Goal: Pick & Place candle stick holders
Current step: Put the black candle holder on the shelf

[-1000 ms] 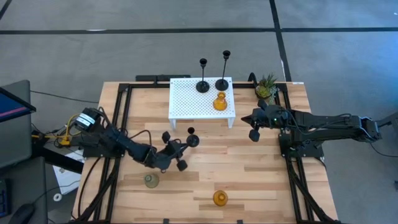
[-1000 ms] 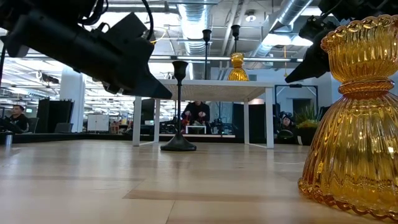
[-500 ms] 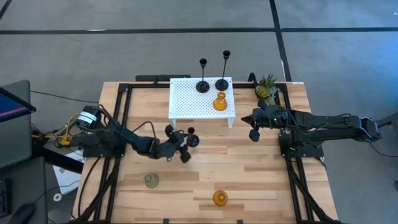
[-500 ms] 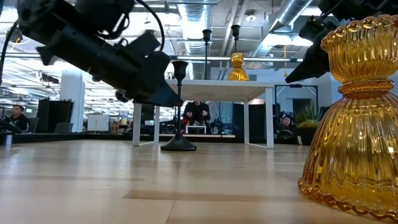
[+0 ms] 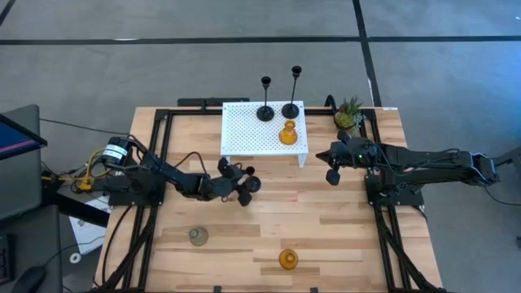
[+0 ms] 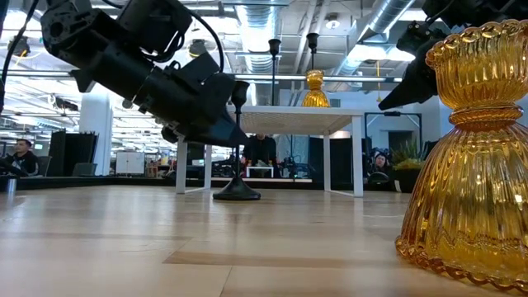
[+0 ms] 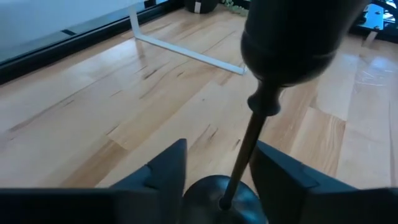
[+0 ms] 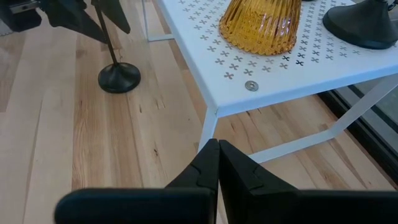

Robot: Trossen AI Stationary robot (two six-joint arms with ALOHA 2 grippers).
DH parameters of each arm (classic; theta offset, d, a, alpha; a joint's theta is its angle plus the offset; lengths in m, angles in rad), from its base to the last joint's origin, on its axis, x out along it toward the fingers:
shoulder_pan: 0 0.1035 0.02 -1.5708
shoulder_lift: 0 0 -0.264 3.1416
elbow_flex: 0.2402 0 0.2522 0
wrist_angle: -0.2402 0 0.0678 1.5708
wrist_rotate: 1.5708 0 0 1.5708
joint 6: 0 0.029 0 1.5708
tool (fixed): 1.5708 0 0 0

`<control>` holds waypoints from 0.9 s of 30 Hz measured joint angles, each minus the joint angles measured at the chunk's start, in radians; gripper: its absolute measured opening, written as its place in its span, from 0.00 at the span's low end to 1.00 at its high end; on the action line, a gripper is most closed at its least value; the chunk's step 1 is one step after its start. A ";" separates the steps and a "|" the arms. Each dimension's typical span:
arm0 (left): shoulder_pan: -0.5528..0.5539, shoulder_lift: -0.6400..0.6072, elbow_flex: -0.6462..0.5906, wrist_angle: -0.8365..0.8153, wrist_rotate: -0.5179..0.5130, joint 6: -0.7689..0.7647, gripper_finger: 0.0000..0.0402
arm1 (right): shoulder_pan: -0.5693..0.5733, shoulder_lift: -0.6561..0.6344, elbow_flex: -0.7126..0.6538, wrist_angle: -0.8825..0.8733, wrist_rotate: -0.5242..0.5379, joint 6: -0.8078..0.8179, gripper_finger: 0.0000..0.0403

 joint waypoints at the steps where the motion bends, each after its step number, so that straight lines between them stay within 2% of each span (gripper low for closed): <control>1: -0.002 0.000 0.000 0.000 0.000 0.000 0.37 | 0.000 0.000 0.000 0.000 0.000 0.000 0.00; 9: -0.022 0.000 0.000 0.005 -0.001 0.024 0.04 | 0.000 0.000 0.000 0.000 0.000 0.000 0.00; 17: -0.064 -0.045 0.000 -0.011 -0.001 0.039 0.04 | 0.000 0.000 0.000 -0.001 0.000 0.000 0.00; 27: -0.148 -0.320 0.000 -0.221 -0.074 0.003 0.03 | 0.000 0.000 0.000 -0.017 0.000 0.000 0.00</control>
